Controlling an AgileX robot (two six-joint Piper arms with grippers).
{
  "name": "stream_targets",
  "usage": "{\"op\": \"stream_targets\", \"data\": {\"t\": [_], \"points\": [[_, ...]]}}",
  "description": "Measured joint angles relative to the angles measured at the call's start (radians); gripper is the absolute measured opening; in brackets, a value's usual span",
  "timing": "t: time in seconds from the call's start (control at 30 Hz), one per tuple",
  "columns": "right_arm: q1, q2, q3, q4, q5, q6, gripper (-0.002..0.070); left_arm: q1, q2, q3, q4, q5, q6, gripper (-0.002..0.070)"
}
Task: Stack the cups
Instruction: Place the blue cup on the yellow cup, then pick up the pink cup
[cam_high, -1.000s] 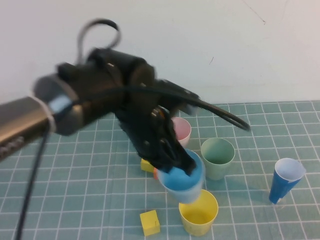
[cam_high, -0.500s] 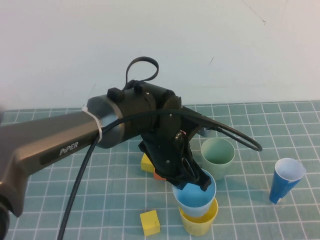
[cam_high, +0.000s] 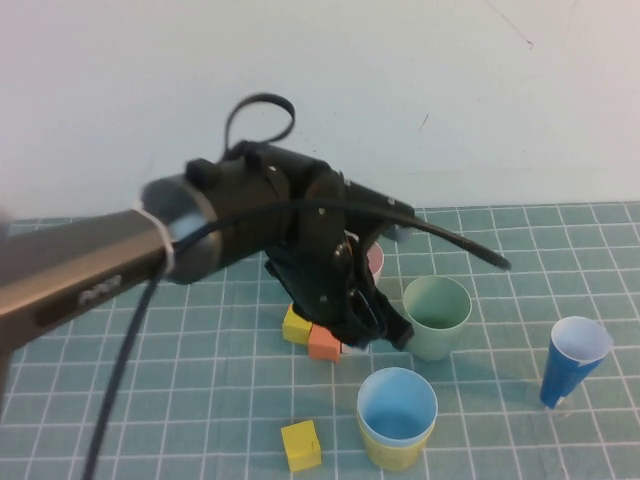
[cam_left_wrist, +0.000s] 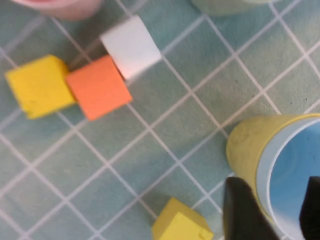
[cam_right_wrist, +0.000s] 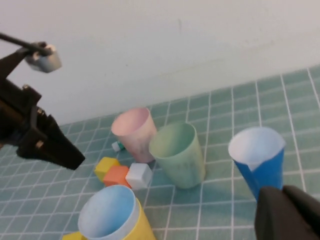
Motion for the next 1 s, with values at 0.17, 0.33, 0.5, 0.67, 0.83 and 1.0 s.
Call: {"op": "stream_targets", "data": {"t": [0.17, 0.33, 0.5, 0.67, 0.83, 1.0], "points": [[0.000, 0.113, -0.174, -0.047, 0.109, -0.097, -0.0003, 0.004, -0.139, 0.017, 0.049, 0.000, -0.004, 0.0048], [0.000, 0.360, -0.375, -0.102, 0.245, -0.290, -0.0003, 0.004, -0.314, 0.112, 0.068, -0.025, -0.005, 0.0007], [0.000, 0.627, -0.587, -0.130, 0.356, -0.468, -0.0003, 0.004, -0.515, 0.292, 0.081, -0.084, -0.009, 0.0002], [0.006, 0.865, -0.766, -0.127, 0.435, -0.546, -0.0003, 0.004, -0.684, 0.469, 0.088, -0.143, -0.015, 0.0001], [0.068, 1.085, -0.891, -0.112, 0.470, -0.580, -0.0003, 0.004, -0.835, 0.607, 0.125, -0.180, -0.075, 0.0000], [0.140, 1.282, -1.056, -0.120, 0.537, -0.582, -0.0003, 0.004, -0.989, 0.697, 0.219, -0.185, -0.181, -0.0001]]}}
